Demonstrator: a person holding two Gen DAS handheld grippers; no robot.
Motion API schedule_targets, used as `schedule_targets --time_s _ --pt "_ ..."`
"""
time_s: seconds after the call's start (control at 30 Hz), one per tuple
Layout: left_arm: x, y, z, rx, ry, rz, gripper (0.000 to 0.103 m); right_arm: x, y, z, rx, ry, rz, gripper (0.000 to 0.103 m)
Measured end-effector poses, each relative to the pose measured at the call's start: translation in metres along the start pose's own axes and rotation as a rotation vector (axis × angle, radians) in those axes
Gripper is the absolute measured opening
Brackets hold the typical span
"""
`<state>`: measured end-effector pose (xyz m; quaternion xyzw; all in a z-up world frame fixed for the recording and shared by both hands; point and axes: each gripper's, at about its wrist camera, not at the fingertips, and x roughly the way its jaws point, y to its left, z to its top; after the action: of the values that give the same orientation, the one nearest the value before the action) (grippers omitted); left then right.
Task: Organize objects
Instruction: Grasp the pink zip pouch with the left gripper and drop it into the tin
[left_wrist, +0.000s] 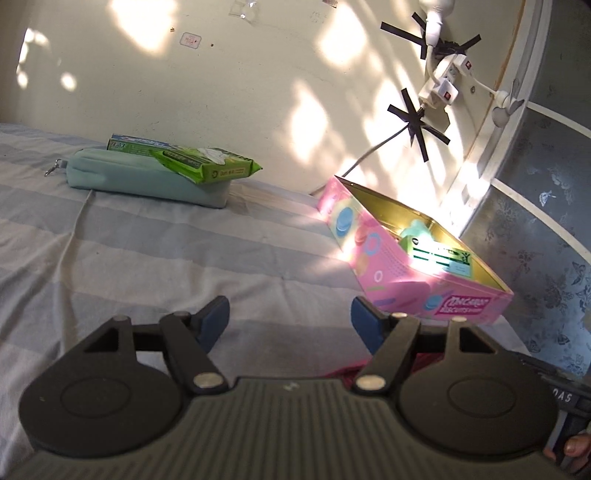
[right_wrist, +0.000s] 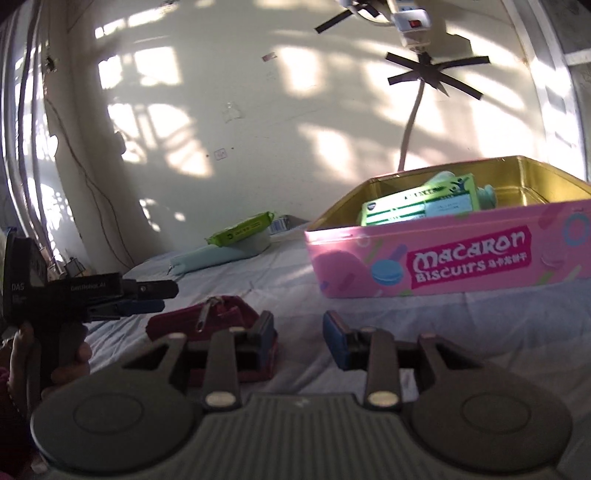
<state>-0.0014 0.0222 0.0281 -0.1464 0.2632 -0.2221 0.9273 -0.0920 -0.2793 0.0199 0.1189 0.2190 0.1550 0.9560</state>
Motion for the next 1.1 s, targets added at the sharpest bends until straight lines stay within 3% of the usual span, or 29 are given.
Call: schedule_targets --time_s 0.13,0.23,0.47,0.53,0.63,0.8,0.93,1.03,1.1 --pt "-0.025 -0.006 -0.012 0.024 -0.022 -0.013 0.074 0.005 0.015 -0.001 -0.076 0.008 0.041 0.044" --pt "-0.031 -0.016 -0.025 0.091 0.011 -0.033 0.073 0.012 0.019 -0.005 -0.104 0.034 0.074 0.044" --pt "0.008 -0.039 -0.041 0.178 0.149 -0.09 0.067 0.041 0.021 0.001 -0.149 0.122 0.112 0.044" --pt "0.02 -0.043 -0.041 0.196 0.175 -0.086 0.059 0.052 0.023 -0.002 -0.155 0.169 0.184 0.034" --pt "0.023 -0.05 -0.035 0.225 0.164 -0.077 0.052 0.048 0.03 -0.006 -0.209 0.153 0.188 0.024" --pt "0.029 -0.071 -0.009 0.268 0.108 -0.118 0.052 0.031 0.027 0.007 -0.207 0.027 0.126 0.024" --pt "0.052 -0.102 0.019 0.327 0.012 -0.146 0.053 0.021 0.022 0.024 -0.243 -0.125 -0.03 0.024" --pt "0.079 -0.121 0.036 0.321 -0.017 -0.191 0.054 0.024 0.007 0.038 -0.235 -0.182 -0.144 0.028" --pt "0.095 -0.136 0.044 0.343 -0.029 -0.193 0.056 0.029 -0.009 0.049 -0.197 -0.211 -0.165 0.027"
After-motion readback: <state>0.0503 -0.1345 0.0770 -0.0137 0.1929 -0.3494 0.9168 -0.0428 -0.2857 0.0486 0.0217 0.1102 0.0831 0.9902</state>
